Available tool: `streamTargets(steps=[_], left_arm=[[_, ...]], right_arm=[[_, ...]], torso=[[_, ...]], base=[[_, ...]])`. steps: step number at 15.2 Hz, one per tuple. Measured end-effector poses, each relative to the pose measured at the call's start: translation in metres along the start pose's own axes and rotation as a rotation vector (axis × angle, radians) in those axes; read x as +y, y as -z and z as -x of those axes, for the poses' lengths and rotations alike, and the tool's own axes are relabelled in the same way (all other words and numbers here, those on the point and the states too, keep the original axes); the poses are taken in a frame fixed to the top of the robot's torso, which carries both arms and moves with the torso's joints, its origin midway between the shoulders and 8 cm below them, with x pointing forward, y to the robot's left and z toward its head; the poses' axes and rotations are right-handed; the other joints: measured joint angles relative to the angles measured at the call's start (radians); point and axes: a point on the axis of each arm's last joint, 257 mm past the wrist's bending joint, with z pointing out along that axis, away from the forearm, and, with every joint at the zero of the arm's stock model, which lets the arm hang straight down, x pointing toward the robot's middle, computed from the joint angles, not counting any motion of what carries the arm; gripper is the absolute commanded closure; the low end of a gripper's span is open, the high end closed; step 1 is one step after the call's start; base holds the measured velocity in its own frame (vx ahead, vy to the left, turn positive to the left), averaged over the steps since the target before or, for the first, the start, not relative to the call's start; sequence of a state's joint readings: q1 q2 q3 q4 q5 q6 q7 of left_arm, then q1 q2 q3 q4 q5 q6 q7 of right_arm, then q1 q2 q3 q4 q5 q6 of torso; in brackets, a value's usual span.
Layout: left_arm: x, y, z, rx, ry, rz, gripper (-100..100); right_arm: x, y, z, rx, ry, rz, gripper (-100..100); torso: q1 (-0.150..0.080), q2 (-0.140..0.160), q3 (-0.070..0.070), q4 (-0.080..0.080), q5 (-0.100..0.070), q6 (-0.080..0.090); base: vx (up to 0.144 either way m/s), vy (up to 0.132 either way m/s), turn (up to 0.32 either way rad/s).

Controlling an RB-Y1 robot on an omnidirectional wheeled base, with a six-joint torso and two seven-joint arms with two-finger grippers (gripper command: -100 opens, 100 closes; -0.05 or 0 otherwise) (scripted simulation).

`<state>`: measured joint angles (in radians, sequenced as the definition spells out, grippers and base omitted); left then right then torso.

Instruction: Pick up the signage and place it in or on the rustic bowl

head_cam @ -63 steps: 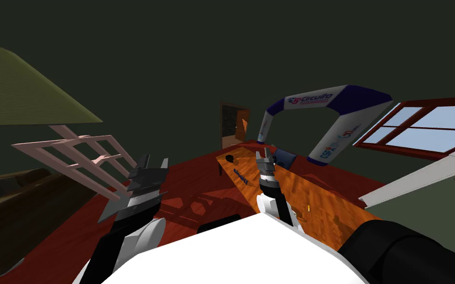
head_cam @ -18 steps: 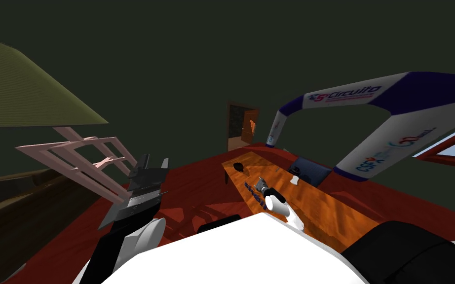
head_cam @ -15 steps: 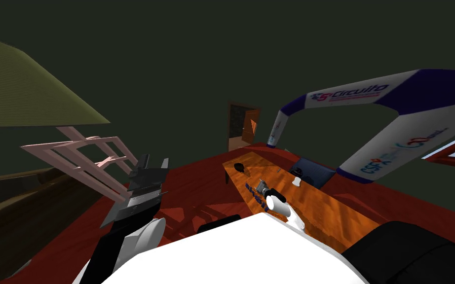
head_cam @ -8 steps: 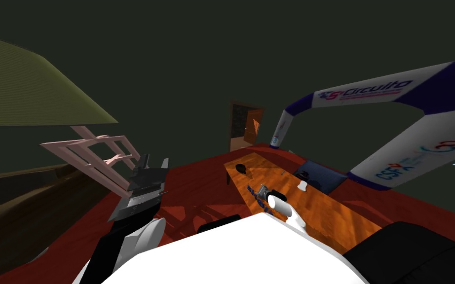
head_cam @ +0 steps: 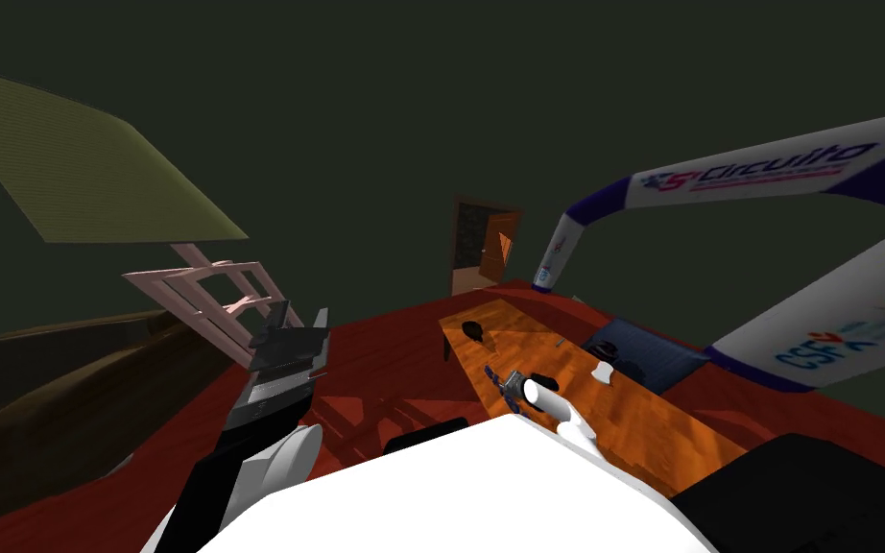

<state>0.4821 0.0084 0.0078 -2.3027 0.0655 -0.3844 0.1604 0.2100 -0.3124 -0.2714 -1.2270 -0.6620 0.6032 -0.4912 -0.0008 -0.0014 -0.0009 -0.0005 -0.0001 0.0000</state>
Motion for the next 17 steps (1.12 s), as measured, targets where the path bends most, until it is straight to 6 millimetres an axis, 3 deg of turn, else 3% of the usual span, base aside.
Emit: streamTargets(steps=[12, 17], left_arm=[[0.000, 0.000, 0.000, 0.000, 0.000, 0.000, 0], [0.000, 0.000, 0.000, 0.000, 0.000, 0.000, 0]], right_arm=[[-0.026, -0.005, 0.049, -0.143, -0.249, -0.187, -100], [-0.040, -0.009, 0.054, -0.165, -0.290, -0.222, -100]], torso=[[0.000, 0.001, 0.001, 0.000, 0.000, 0.000], [-0.001, -0.001, -0.001, 0.000, 0.000, 0.001]], base=[[0.000, -0.021, 0.104], [0.026, -0.034, -0.026]])
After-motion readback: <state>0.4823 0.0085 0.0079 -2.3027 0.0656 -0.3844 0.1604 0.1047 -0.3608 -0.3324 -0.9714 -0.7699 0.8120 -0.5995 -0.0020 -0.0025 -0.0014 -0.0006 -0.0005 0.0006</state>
